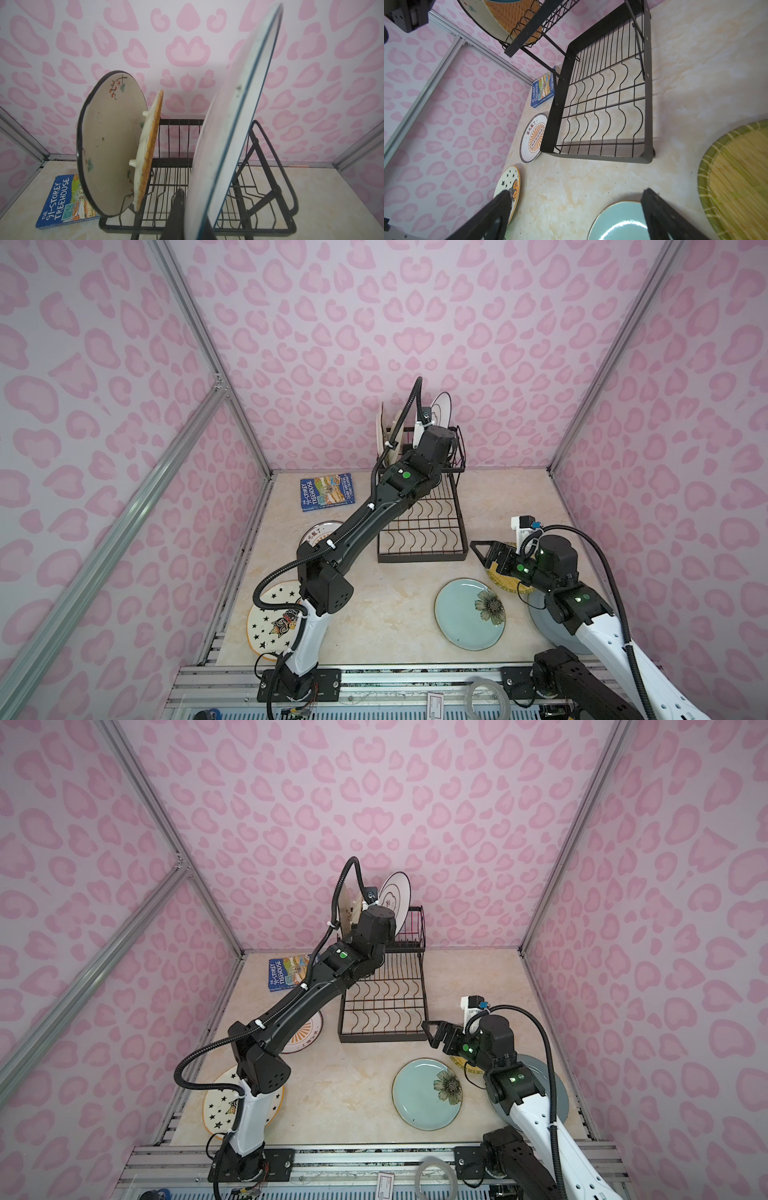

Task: Load the plates into the dish rack
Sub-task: 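Carry the white plate with the left gripper over the rack's upper tier, then lower the white plate into the upper rack slot beside the rattan tray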

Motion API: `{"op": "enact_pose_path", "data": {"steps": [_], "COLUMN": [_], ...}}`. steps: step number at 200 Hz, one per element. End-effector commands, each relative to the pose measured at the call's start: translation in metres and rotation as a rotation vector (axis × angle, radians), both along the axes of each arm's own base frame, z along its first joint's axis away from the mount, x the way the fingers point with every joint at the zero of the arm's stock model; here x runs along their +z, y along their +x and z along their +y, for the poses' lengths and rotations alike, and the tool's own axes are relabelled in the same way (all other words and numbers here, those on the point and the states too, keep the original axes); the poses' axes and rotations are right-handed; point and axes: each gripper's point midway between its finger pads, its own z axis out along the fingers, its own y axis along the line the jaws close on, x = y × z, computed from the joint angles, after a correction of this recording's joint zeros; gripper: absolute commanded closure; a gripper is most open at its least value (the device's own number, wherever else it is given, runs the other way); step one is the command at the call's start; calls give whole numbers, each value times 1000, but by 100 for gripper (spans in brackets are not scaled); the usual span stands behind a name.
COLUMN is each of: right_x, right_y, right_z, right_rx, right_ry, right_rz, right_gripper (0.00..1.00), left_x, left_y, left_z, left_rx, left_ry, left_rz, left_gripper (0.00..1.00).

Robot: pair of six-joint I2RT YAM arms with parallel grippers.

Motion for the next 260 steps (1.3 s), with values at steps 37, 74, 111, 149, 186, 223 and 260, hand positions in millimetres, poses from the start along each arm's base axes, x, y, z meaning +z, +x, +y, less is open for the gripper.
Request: {"op": "enact_pose_path", "data": {"steps": [37, 74, 111, 149, 186, 223, 260], "right_x": [-2, -3, -7, -9, -10, -12, -14], "right_y": [-1, -1, -1, -1, -2, -3, -3], "right_z": [-1, -1, 0, 1, 2, 2, 3], "right_rx": [-8, -11, -6, -3, 1, -1, 2], "right_ry": [5, 4, 11, 16, 19, 22, 23], "right_rz": [-5, -1, 13, 19, 23, 27, 33], "right_gripper": [3, 3, 3, 3, 3, 3, 3], "left_x": [3, 9, 22, 28, 33, 32, 34], "left_y": [18, 18, 12, 8, 6, 5, 5], "left_z": [27, 42, 66, 78, 80, 77, 77], "left_rx": [53, 93, 197, 255, 261, 288, 342], "left_ry": [-44, -42, 2, 53, 62, 123, 169], "left_rz": [-15, -24, -53, -69, -77, -90, -102], "left_gripper": [97, 97, 97, 97, 97, 97, 97]}}
